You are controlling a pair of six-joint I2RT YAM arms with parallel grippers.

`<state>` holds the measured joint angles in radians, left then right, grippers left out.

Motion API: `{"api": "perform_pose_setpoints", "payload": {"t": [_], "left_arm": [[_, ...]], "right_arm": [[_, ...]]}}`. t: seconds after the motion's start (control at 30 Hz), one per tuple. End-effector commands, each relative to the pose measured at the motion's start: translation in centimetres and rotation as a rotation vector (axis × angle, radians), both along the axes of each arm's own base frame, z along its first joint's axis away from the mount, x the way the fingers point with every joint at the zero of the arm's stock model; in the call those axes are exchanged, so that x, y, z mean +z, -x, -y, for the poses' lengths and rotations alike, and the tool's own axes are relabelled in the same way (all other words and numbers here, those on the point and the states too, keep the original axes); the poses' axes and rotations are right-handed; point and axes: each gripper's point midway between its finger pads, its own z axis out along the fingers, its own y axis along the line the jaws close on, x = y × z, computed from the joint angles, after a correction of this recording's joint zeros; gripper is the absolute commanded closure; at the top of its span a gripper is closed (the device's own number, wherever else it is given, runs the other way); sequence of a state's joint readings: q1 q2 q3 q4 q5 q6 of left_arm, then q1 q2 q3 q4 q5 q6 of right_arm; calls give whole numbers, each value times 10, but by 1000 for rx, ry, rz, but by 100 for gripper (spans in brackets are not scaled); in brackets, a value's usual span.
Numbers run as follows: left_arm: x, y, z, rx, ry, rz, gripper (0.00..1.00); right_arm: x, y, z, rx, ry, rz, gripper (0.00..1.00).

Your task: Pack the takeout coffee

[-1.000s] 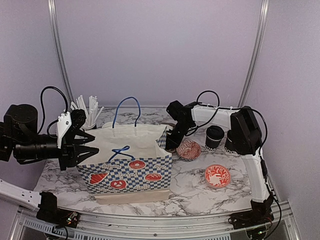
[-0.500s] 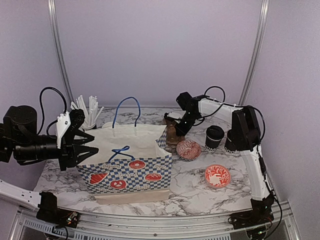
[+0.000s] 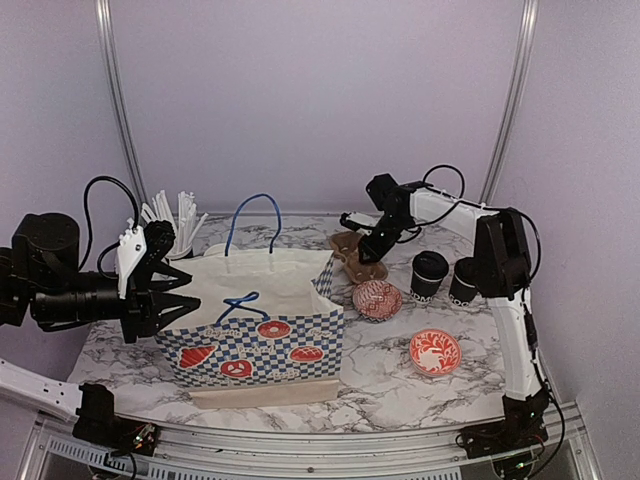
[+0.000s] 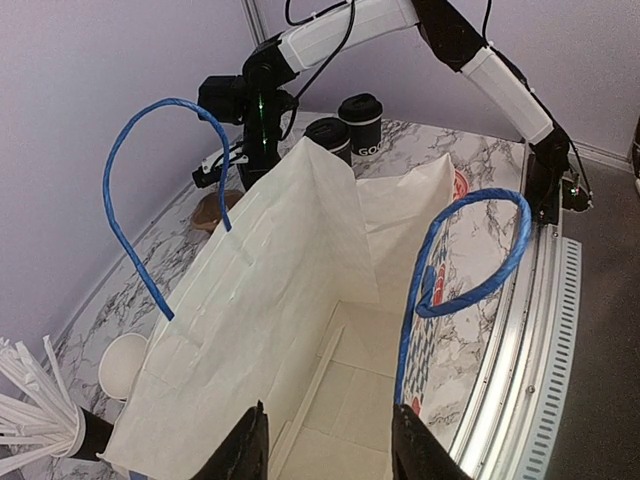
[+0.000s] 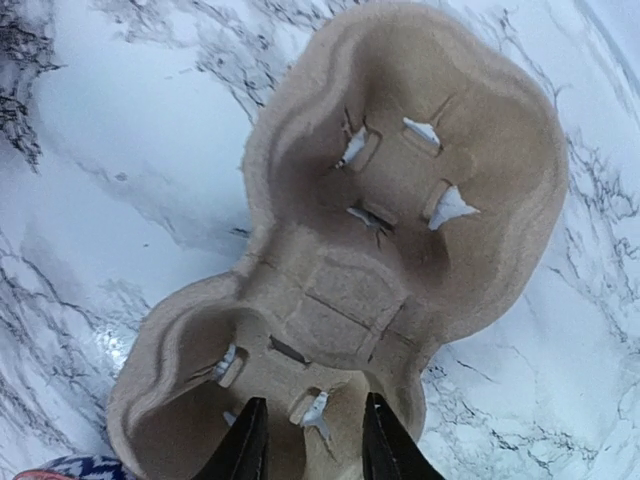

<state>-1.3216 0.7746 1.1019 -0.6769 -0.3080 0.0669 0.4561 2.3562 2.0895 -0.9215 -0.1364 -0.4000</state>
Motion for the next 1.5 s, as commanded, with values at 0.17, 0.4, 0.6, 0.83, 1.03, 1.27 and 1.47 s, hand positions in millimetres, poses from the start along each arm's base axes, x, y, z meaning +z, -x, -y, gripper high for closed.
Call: {"api": "perform_pose_setpoints", "payload": {"t": [0.17, 0.4, 0.6, 0.83, 1.03, 1.27, 1.47], "left_arm": [[6, 1, 6, 1, 47, -15, 57], [5, 0, 6, 7, 47, -13, 57], [3, -1, 6, 12, 43, -11, 56], [2, -3, 7, 16, 39, -7, 56], [4, -3, 7, 16, 44, -6, 56], [13, -2, 8, 10, 59, 0, 55], [25, -2, 5, 9, 87, 13, 55]], "right_arm": [[32, -14, -20, -38, -105, 30, 61], [27, -26, -27, -74, -125, 30, 61], [15, -27, -29, -86, -113, 17, 61], [-2, -25, -30, -98, -69, 6, 60], [-5, -27, -27, -116, -51, 15, 61], [2, -28, -28, -114, -63, 27, 78], [14, -27, -30, -95, -81, 36, 85]]}}
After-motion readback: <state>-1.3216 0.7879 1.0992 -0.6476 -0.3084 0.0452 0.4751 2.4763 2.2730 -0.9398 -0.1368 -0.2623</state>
